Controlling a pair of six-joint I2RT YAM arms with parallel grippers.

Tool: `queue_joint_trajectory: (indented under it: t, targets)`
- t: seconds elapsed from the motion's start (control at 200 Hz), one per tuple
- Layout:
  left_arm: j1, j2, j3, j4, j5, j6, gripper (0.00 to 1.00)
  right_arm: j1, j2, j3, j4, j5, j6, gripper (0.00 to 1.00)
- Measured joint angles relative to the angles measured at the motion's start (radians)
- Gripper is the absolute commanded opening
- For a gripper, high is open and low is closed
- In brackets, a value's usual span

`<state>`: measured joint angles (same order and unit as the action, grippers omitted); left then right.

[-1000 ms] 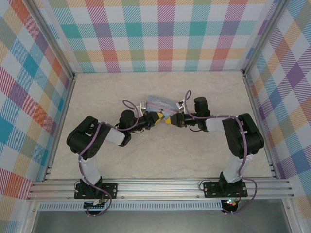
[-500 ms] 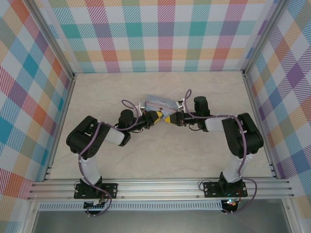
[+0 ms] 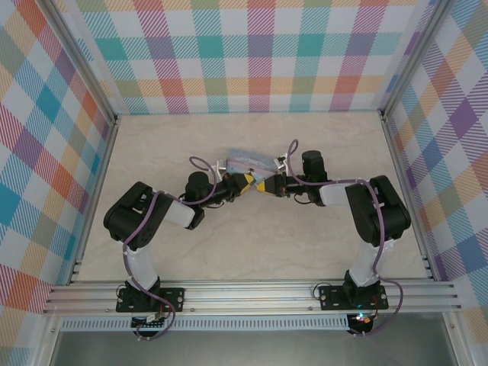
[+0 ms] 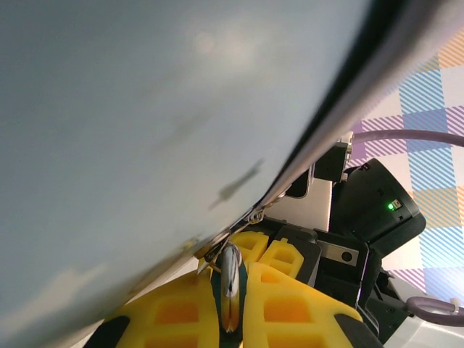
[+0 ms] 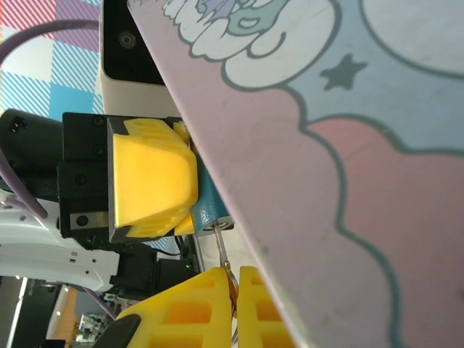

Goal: Unlock a padlock with a key

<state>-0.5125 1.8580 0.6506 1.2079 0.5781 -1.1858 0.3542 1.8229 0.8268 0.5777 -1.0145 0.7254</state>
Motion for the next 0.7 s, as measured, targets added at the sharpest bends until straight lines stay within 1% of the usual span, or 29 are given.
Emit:
queue_joint_trajectory:
  t: [0.145, 0.295, 0.7]
  targets:
    - [0.006, 0.0, 0.0, 0.025, -0.007, -0.003, 0.0, 0.001, 0.002, 0.0, 0.06, 0.009, 0.069, 0.07]
    - [0.008, -0.006, 0.0, 0.029, -0.014, -0.003, 0.0, 0.001, 0.002, 0.0, 0.085, 0.013, 0.098, 0.08]
    - [0.008, -0.03, 0.0, 0.024, -0.021, -0.018, 0.0, -0.008, 0.002, 0.006, 0.122, -0.007, 0.105, 0.07]
